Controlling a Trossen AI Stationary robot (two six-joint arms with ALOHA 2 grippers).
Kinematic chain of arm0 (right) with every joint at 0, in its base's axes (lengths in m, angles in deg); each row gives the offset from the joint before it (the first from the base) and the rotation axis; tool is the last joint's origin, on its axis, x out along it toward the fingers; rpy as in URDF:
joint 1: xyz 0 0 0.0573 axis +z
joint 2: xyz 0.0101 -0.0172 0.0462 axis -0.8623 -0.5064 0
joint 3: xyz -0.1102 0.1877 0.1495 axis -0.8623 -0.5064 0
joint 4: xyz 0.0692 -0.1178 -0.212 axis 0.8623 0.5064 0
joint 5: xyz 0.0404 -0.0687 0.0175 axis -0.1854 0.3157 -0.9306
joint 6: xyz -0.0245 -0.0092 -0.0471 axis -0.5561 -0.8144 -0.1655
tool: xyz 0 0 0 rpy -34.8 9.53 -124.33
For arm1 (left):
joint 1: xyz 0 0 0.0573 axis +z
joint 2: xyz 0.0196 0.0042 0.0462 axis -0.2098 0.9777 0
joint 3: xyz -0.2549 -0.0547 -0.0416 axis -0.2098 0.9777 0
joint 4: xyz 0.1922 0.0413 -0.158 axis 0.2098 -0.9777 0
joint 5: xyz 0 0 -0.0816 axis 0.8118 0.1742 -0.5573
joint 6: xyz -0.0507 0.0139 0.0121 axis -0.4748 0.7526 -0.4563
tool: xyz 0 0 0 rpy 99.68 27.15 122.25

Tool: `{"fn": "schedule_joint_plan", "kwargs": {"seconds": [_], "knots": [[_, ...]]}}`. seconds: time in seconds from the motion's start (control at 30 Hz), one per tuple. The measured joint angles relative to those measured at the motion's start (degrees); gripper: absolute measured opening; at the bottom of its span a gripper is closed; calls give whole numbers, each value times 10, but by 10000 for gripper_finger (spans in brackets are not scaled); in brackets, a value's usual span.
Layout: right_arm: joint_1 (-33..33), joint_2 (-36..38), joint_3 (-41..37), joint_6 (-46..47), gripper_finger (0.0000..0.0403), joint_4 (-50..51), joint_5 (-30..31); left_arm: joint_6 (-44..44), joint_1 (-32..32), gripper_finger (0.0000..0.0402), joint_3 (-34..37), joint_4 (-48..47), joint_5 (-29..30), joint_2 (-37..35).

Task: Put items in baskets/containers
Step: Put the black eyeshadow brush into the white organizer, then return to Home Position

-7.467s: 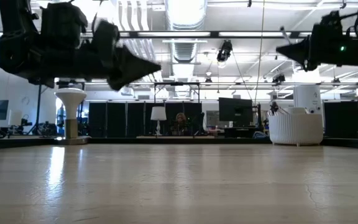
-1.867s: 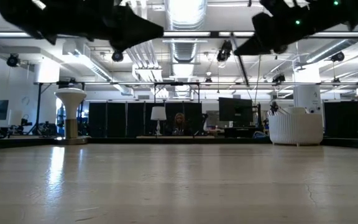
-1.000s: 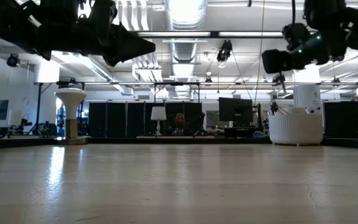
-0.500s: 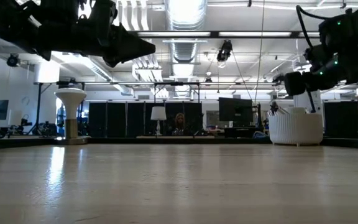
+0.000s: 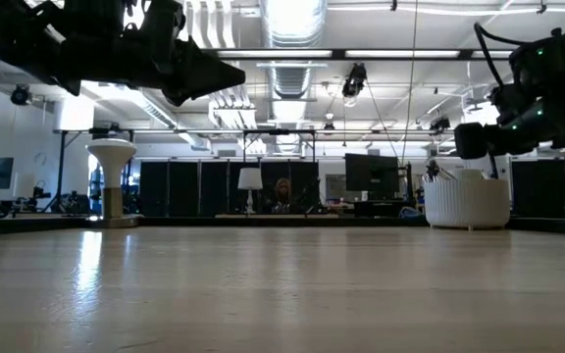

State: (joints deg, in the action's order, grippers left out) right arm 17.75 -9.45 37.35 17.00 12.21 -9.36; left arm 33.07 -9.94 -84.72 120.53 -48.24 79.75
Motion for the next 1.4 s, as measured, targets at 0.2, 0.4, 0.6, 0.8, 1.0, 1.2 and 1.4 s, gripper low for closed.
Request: {"fn": "schedule_joint_plan", "kwargs": {"seconds": [0.2, 0.4, 0.6, 0.8, 1.0, 1.2, 1.4], "knots": [[-18, -23, 0, 37, 31, 7, -28, 0, 0, 55, 0, -1, 0, 0], [-21, -42, 1, 50, 81, 6, -28, -8, 9, 54, 0, -1, -1, 0], [-21, -41, 1, 55, 119, 20, -28, -51, 57, 29, 0, -23, -47, 0], [-19, -27, 30, 72, 137, 129, -44, -55, 98, 3, 0, -49, -72, -15], [-16, 9, 83, 114, 109, 294, -103, -40, 108, 1, 14, -84, -76, -54], [40, 47, 74, 124, 31, 311, -119, -41, 112, 0, 89, -58, -75, -109], [152, 77, 54, 139, 9, 311, -118, -41, 113, 0, 162, -34, -74, -183]]}}
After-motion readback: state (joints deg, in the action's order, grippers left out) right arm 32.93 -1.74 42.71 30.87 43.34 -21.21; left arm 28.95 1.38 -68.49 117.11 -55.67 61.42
